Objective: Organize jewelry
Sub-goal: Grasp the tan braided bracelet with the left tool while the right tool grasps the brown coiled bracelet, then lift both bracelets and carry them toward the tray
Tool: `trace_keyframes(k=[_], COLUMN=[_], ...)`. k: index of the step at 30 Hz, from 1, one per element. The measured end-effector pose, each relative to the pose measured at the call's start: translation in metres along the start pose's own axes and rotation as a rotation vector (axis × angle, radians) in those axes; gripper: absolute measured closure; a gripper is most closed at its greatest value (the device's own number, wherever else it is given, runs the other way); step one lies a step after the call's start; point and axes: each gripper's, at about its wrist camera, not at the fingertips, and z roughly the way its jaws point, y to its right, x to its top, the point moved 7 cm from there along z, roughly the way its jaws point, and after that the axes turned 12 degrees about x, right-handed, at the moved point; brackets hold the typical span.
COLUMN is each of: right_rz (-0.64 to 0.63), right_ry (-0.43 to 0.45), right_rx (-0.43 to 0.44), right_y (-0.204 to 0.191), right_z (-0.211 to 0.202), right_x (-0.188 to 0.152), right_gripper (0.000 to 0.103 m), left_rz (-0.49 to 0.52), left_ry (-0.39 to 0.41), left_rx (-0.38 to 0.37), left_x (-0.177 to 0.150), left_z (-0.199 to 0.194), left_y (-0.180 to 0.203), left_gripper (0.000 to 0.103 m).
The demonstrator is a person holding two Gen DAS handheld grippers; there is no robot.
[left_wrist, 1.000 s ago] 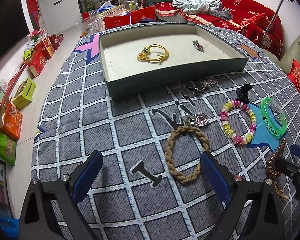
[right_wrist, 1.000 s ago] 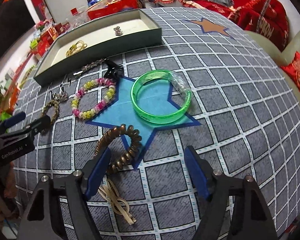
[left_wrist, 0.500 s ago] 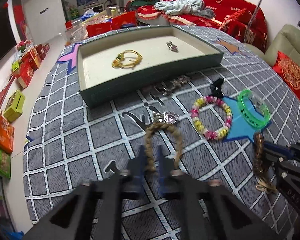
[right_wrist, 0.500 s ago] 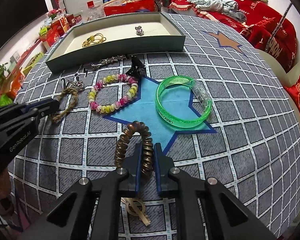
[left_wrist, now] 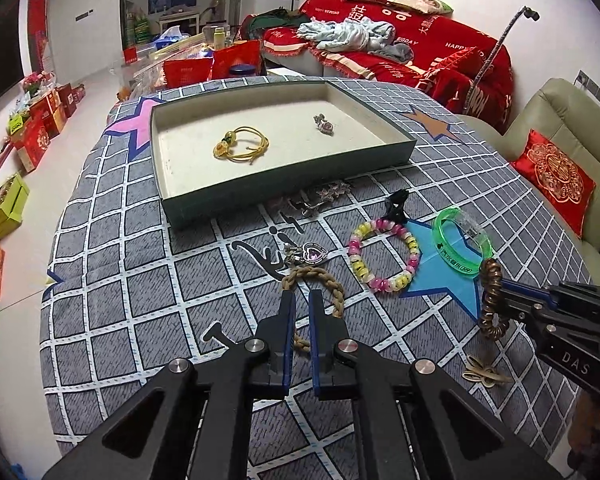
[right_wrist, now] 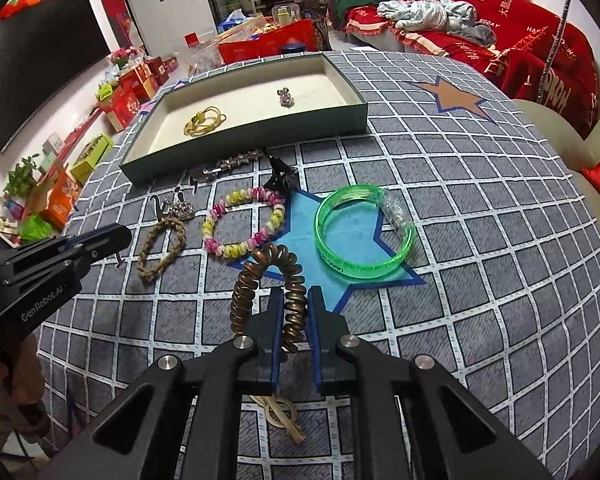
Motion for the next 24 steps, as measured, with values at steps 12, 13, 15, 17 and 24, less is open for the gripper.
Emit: trace_keyframes(k=[12, 13, 15, 17, 24], right_rz=[0.038, 0.041, 0.047, 0.053, 0.089], right_ry=[0.003, 0.006, 0.010, 0.014, 0.029], right_rx=[0.062, 0.066, 0.072, 0.076, 0.090], right_y=[0.003, 0.004, 0.005, 0.008, 0.019], right_z=[0.000, -0.001, -0.003, -0.004, -0.011], right_x=[-0.003, -0.003, -0.003, -0.003, -0.007], right_gripper=[0.090, 0.090, 0.090, 0.090, 0.090], left_rz=[0.031, 0.031, 0.039, 0.074, 0.142], left_ry=[0.024, 0.030, 0.075, 0.073, 0.036], left_rx=[0.091, 0.097, 0.121, 0.131, 0.149], left_x=[-0.004, -0.004, -0.002, -0.001, -0.005], left_z=[-0.004, -0.005, -0.012, -0.012, 0.003], left_y=[0.002, 0.002, 0.003, 0.007, 0.018], left_gripper=[0.028, 0.000, 0.000, 0.000, 0.011])
